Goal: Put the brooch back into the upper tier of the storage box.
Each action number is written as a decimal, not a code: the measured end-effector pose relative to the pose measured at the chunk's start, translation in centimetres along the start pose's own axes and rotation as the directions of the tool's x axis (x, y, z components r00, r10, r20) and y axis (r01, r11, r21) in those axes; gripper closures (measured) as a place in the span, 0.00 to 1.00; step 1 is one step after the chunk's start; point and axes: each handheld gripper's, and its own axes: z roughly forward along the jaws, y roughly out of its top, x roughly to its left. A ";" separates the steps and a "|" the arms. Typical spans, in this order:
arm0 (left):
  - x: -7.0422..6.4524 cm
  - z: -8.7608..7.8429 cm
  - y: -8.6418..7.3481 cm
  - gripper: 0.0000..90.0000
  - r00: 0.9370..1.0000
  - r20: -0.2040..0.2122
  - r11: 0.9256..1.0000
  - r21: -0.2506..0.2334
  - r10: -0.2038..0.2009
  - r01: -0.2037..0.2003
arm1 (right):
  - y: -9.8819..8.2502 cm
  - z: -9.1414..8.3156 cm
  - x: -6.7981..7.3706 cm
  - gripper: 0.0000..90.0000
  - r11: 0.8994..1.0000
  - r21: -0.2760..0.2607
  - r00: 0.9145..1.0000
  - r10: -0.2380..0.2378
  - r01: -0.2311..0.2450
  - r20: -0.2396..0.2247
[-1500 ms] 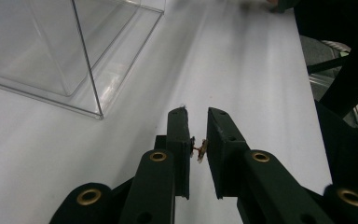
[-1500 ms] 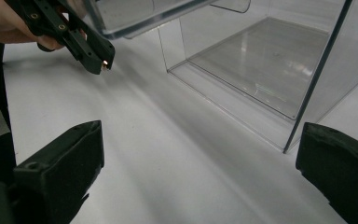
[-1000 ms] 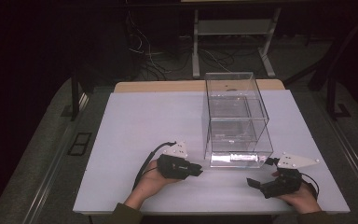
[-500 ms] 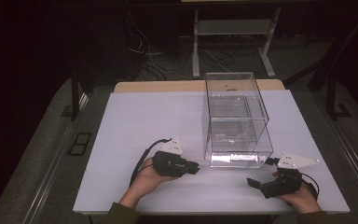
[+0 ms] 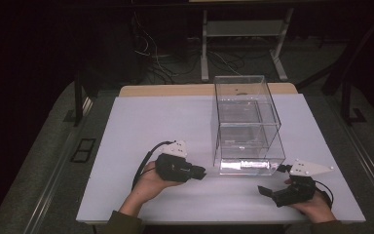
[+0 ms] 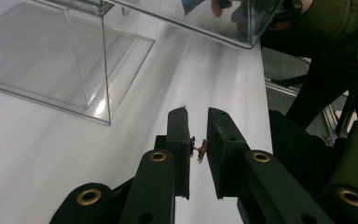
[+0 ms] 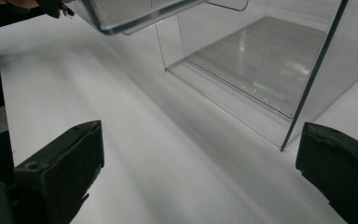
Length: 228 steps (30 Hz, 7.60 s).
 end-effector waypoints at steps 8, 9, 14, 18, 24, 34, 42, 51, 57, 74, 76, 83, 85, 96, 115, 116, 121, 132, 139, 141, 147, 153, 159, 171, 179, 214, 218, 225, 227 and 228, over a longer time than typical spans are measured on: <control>-0.1 -0.8 0.6 0.87 1.000 0.005 1.000 -0.009 -0.010 0.010 | 0.0 0.0 0.0 0.01 1.000 0.000 1.000 0.001 -0.001 0.000; -0.1 -0.9 0.7 0.87 1.000 0.006 1.000 -0.010 -0.007 0.007 | 0.0 0.0 0.0 0.01 1.000 0.000 1.000 0.001 -0.001 0.000; -0.2 -1.3 1.3 0.87 1.000 0.018 1.000 -0.021 -0.008 0.009 | 0.0 0.0 -0.1 0.01 1.000 -0.001 1.000 0.003 -0.003 0.000; -0.4 -1.8 1.9 0.87 1.000 0.029 0.999 -0.032 0.002 -0.001 | 0.0 -0.1 -0.1 0.01 1.000 -0.004 1.000 0.005 -0.005 0.002; -0.3 -2.1 2.4 0.87 0.999 0.032 0.999 -0.044 0.012 -0.010 | 0.0 -0.1 -0.1 0.01 1.000 -0.007 1.000 0.013 -0.013 0.002; -0.3 -2.9 3.5 0.87 0.999 0.040 0.998 -0.059 0.023 -0.020 | 0.0 -0.1 -0.2 0.01 1.000 -0.008 1.000 0.006 -0.006 0.003; -0.3 -3.8 4.4 0.87 0.999 0.042 0.996 -0.078 0.034 -0.031 | 0.0 -0.1 -0.1 0.01 1.000 -0.007 1.000 0.008 -0.008 0.001; -0.3 -4.4 5.4 0.87 0.998 0.045 0.995 -0.087 0.042 -0.038 | 0.0 -0.1 -0.1 0.01 1.000 -0.008 1.000 0.013 -0.013 0.002; -0.3 -4.8 6.3 0.87 0.997 0.051 0.995 -0.088 0.052 -0.048 | 0.0 -0.1 -0.1 0.01 1.000 -0.008 1.000 0.016 -0.016 0.002; -0.3 -5.8 8.2 0.87 0.995 0.061 0.993 -0.099 0.075 -0.069 | 0.0 -0.1 -0.1 0.01 1.000 -0.014 1.000 0.016 -0.016 0.006; -0.3 -5.9 8.5 0.87 0.995 0.060 0.992 -0.103 0.074 -0.067 | 0.0 -0.1 -0.1 0.01 1.000 -0.014 1.000 0.016 -0.016 0.006; -0.3 -6.7 9.5 0.87 0.994 0.063 0.991 -0.108 0.088 -0.081 | 0.0 -0.1 -0.1 0.01 1.000 -0.016 1.000 0.016 -0.016 0.006; -0.3 -6.7 9.8 0.87 0.995 0.065 0.991 -0.117 0.080 -0.072 | 0.0 -0.1 -0.1 0.01 1.000 -0.014 1.000 0.014 -0.013 0.006; -0.3 -6.7 11.1 0.87 0.993 0.072 0.989 -0.120 0.092 -0.083 | -0.1 -0.1 -0.1 0.01 1.000 -0.014 1.000 0.008 -0.008 0.004; -0.4 -6.2 14.0 0.87 0.989 0.077 0.986 -0.120 0.129 -0.119 | -0.1 -0.1 -0.1 0.01 1.000 -0.010 1.000 0.016 -0.016 0.004; -0.5 -5.9 14.4 0.87 0.987 0.080 0.985 -0.114 0.136 -0.127 | -0.1 -0.1 -0.1 0.01 1.000 -0.010 1.000 0.015 -0.015 0.004; -0.5 -5.1 15.0 0.87 0.986 0.081 0.985 -0.104 0.145 -0.137 | -0.1 -0.1 -0.1 0.01 1.000 -0.012 1.000 0.015 -0.015 0.005; -0.9 -2.3 16.4 0.87 0.984 0.098 0.987 -0.075 0.152 -0.145 | -0.1 -0.2 -0.1 0.01 1.000 -0.014 1.000 0.015 -0.015 0.005; -0.7 -0.9 16.9 0.87 0.981 0.089 0.984 -0.053 0.173 -0.169 | -0.1 -0.2 -0.1 0.01 1.000 -0.015 1.000 0.015 -0.015 0.005; -0.7 -0.4 16.9 0.87 0.982 0.086 0.985 -0.052 0.170 -0.166 | -0.1 -0.2 -0.1 0.01 1.000 -0.014 1.000 0.015 -0.015 0.005; -0.9 0.9 17.1 0.87 0.984 0.082 0.988 -0.008 0.157 -0.157 | -0.1 -0.2 -0.2 0.01 1.000 -0.013 1.000 0.016 -0.016 0.005; -1.2 2.6 17.2 0.87 0.984 0.057 0.985 0.037 0.168 -0.171 | -0.1 -0.3 -0.2 0.01 1.000 -0.016 1.000 0.017 -0.017 0.006; -1.3 2.8 17.4 0.87 0.984 0.044 0.984 0.035 0.172 -0.174 | -0.1 -0.3 -0.2 0.01 1.000 -0.016 1.000 0.017 -0.017 0.005; -1.4 2.8 17.5 0.75 0.985 0.033 0.985 0.026 0.172 -0.172 | -0.1 -0.3 -0.1 0.01 1.000 -0.016 1.000 0.016 -0.016 0.003; -1.3 2.0 17.5 0.68 0.985 0.039 0.986 -0.001 0.165 -0.165 | -0.1 -0.3 -0.2 0.01 1.000 -0.017 1.000 0.016 -0.016 0.003; -0.7 -5.7 12.1 0.35 0.991 -0.094 0.987 -0.126 0.092 -0.104 | -0.2 -0.3 -0.2 0.01 1.000 -0.014 1.000 0.024 -0.024 0.005; -0.6 -6.1 11.0 0.33 0.990 -0.121 0.986 -0.141 0.069 -0.086 | -0.2 -0.3 -0.2 0.01 1.000 -0.012 1.000 0.024 -0.024 0.005; -0.3 -6.6 9.1 0.27 0.984 -0.166 0.987 -0.138 0.060 -0.083 | -0.2 -0.3 -0.2 0.01 1.000 -0.010 1.000 0.024 -0.024 0.006; -0.4 -6.7 8.5 0.25 0.982 -0.183 0.987 -0.143 0.052 -0.078 | -0.2 -0.2 -0.2 0.01 1.000 -0.010 1.000 0.024 -0.024 0.006; -0.4 -6.7 8.2 0.24 0.981 -0.190 0.986 -0.147 0.051 -0.079 | -0.2 -0.2 -0.2 0.01 1.000 -0.010 1.000 0.024 -0.024 0.007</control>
